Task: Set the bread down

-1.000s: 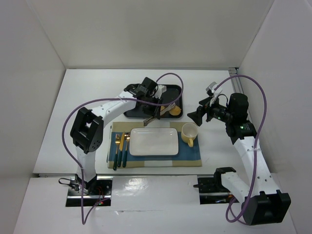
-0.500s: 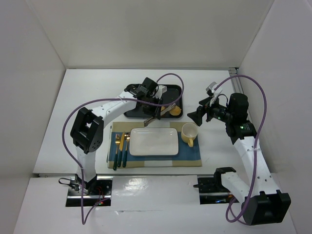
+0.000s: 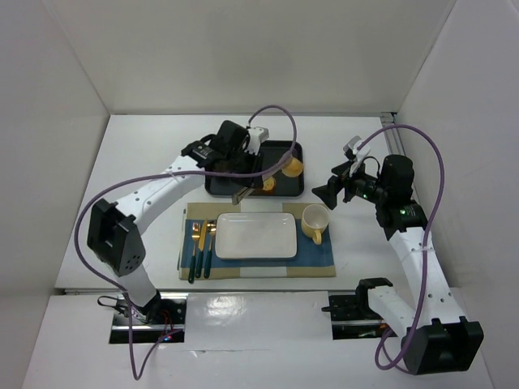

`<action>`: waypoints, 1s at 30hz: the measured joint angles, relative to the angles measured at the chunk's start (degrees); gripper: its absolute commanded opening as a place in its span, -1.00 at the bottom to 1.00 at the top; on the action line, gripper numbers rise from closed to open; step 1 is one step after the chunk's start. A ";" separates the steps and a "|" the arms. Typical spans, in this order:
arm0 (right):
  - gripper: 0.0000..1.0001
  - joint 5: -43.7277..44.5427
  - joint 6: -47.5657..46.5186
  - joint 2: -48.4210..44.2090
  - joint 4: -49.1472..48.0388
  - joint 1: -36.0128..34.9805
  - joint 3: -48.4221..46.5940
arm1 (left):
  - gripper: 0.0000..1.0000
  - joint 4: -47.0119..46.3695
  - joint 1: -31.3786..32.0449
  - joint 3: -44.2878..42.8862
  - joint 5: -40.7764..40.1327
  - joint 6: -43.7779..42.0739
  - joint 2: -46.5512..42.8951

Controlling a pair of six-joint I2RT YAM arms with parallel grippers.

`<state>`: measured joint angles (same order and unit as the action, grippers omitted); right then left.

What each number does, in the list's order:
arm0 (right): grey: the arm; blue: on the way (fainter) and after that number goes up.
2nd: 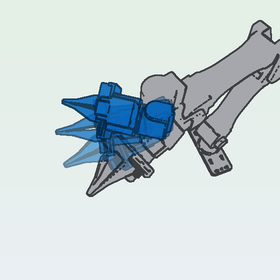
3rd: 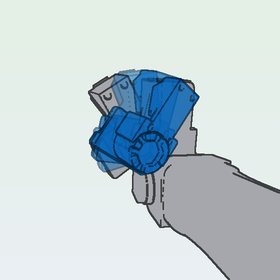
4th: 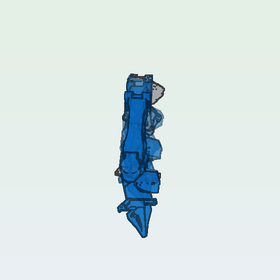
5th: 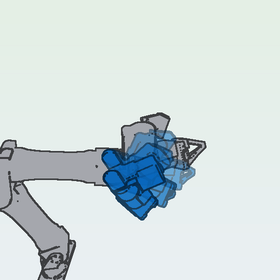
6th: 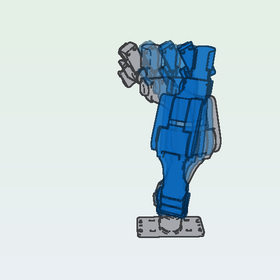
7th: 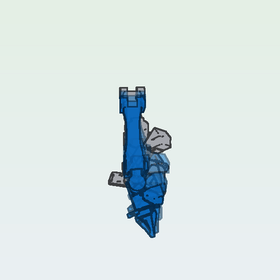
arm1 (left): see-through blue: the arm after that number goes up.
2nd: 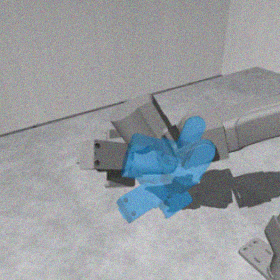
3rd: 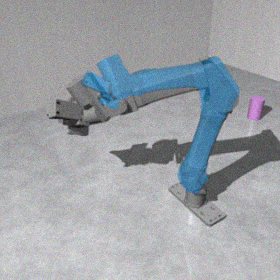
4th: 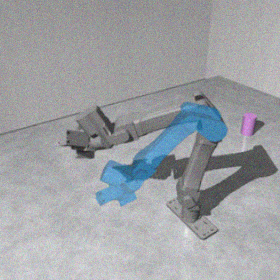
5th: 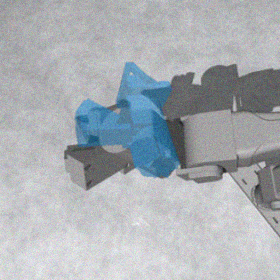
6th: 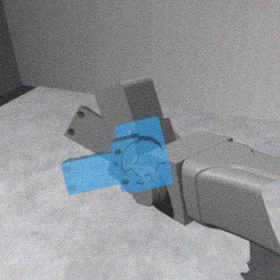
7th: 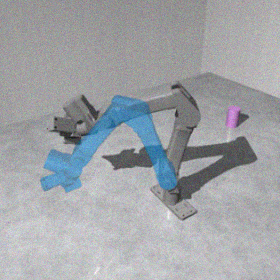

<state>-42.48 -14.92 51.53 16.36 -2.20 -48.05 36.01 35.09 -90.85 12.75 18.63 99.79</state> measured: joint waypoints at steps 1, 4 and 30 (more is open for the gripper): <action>1.00 0.00 0.00 -0.04 0.00 0.00 0.00 | -1.00 -0.17 0.07 1.22 -0.50 0.24 -1.73; 1.00 0.00 0.00 -0.33 0.02 0.00 0.00 | -1.00 -0.17 1.07 6.88 -2.58 1.42 -7.65; 1.00 -0.28 0.00 -0.94 0.04 0.00 0.00 | -0.42 7.74 8.15 37.88 -10.95 11.56 -32.92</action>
<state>-42.76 -14.92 50.59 16.40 -2.20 -48.05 43.75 43.24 -52.97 1.80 30.20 66.87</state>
